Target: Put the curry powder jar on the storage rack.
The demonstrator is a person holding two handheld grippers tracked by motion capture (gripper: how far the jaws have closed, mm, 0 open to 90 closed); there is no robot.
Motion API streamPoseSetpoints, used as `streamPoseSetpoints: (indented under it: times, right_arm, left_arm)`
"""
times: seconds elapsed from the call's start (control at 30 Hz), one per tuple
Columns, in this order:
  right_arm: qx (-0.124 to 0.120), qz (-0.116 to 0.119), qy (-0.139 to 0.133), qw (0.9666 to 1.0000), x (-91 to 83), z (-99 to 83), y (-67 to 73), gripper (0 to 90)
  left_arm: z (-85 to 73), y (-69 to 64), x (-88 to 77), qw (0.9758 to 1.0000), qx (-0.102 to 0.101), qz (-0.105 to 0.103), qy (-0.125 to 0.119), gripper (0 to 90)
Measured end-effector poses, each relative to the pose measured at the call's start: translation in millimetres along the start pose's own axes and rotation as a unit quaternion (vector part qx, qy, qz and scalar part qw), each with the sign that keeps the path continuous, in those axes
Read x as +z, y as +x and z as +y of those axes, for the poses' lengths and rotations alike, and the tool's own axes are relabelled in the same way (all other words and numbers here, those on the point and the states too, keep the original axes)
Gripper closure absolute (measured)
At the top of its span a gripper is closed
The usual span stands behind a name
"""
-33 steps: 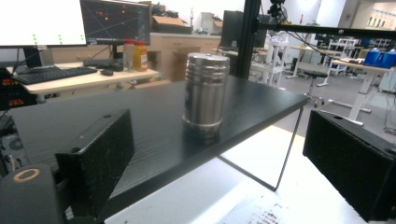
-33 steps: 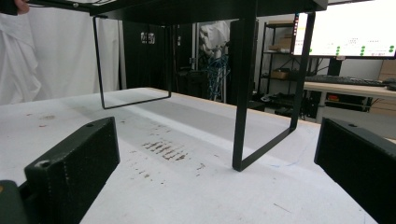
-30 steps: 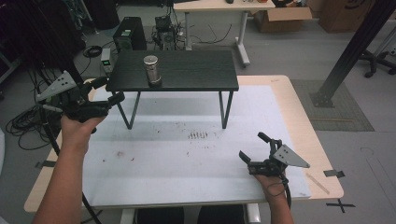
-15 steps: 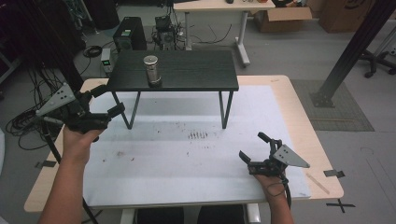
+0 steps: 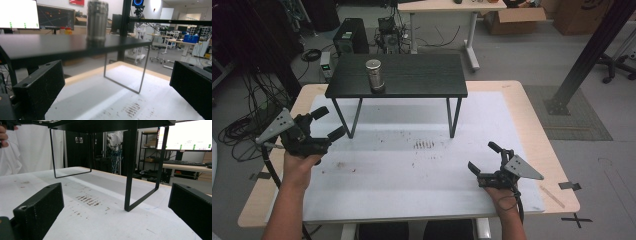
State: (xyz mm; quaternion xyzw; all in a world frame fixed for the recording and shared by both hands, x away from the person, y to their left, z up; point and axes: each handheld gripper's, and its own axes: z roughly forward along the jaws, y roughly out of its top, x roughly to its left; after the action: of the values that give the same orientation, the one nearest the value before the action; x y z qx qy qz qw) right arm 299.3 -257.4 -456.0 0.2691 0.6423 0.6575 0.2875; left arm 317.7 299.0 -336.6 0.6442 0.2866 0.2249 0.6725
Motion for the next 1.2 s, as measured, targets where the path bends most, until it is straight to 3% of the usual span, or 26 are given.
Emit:
streamPoseSetpoints:
  times: [0.3, 0.57, 0.67, 0.9, 1.2]
  right_arm:
    - [-0.001, 0.001, 0.0, 1.0, 0.0, 0.0, 0.2, 0.0]
    - [-0.001, 0.0, 0.0, 1.0, 0.0, 0.0, 0.2, 0.0]
    - [-0.001, 0.0, 0.0, 1.0, 0.0, 0.0, 0.2, 0.0]
    - [-0.001, 0.0, 0.0, 1.0, -0.1, 0.0, 0.2, 0.0]
    - [-0.001, 0.0, 0.0, 1.0, 0.0, 0.0, 0.2, 0.0]
  left_arm:
    - [-34.0, 1.7, -5.0, 0.9996, -0.013, 0.024, -0.012, 0.2]
    - [-53.5, 1.0, -3.5, 0.9993, -0.013, 0.036, 0.001, 0.2]
    - [-62.9, -0.2, -1.3, 0.9995, -0.018, 0.027, 0.002, 0.2]
    - [-78.0, -3.8, 0.9, 0.9993, -0.015, 0.029, 0.016, 0.3]
    - [-96.6, -6.3, 4.0, 0.9982, -0.012, 0.052, 0.03, 0.2]
